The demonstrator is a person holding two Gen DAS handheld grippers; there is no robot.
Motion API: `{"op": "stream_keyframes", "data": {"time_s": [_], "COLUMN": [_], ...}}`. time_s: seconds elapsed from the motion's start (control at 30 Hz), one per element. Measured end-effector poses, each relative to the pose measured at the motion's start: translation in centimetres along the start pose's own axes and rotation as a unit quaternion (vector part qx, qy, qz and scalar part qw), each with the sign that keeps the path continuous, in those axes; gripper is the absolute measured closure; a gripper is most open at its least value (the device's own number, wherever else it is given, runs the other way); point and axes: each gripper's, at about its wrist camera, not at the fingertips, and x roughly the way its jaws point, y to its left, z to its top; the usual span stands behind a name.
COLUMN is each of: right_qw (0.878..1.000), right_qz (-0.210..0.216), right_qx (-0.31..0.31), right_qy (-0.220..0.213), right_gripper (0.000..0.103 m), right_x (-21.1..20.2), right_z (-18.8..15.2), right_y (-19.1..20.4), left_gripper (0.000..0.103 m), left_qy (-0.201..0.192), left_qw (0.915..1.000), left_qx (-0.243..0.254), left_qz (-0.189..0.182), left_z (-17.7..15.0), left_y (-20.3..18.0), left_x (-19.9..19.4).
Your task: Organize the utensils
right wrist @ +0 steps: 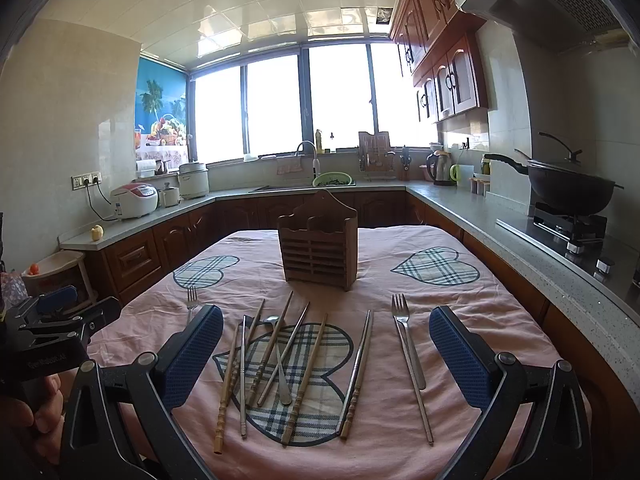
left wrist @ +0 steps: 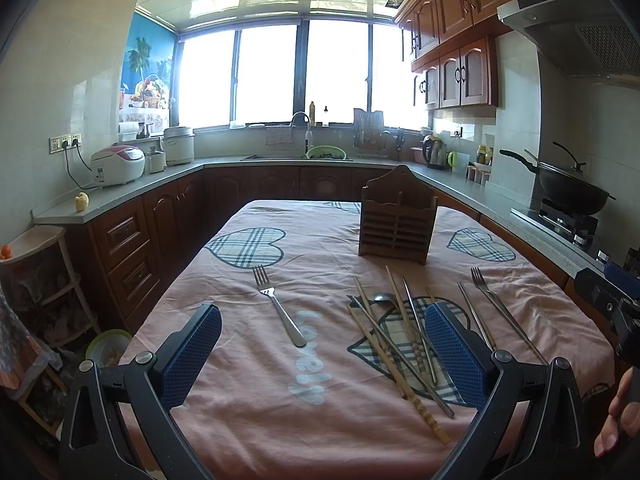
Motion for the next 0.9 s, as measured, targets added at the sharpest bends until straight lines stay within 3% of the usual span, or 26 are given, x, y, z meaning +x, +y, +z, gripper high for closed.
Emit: {"op": "stream_keyframes", "data": {"time_s": [0.4, 0.9], "right_qw": [1.0, 0.999], "right_qz": [0.002, 0.017], "right_qx": [0.0, 0.013], "right_qy": [0.0, 0.04], "right_gripper": [0.0, 0.001], "right_x": [0.1, 3.2], "right_z": [0.0, 0.6], "right_y": [0.0, -1.5], "left_gripper": [0.001, 0.002], "left_qy": [0.008, 0.101], "left_qw": [1.0, 0.9944], "left_qx": [-0.003, -0.021], "left_qz": [-0.002, -0.02], "left_z": [0.1, 2.1], "left_y": [0.1, 1.2], "left_x": [0.7, 6.8]}}
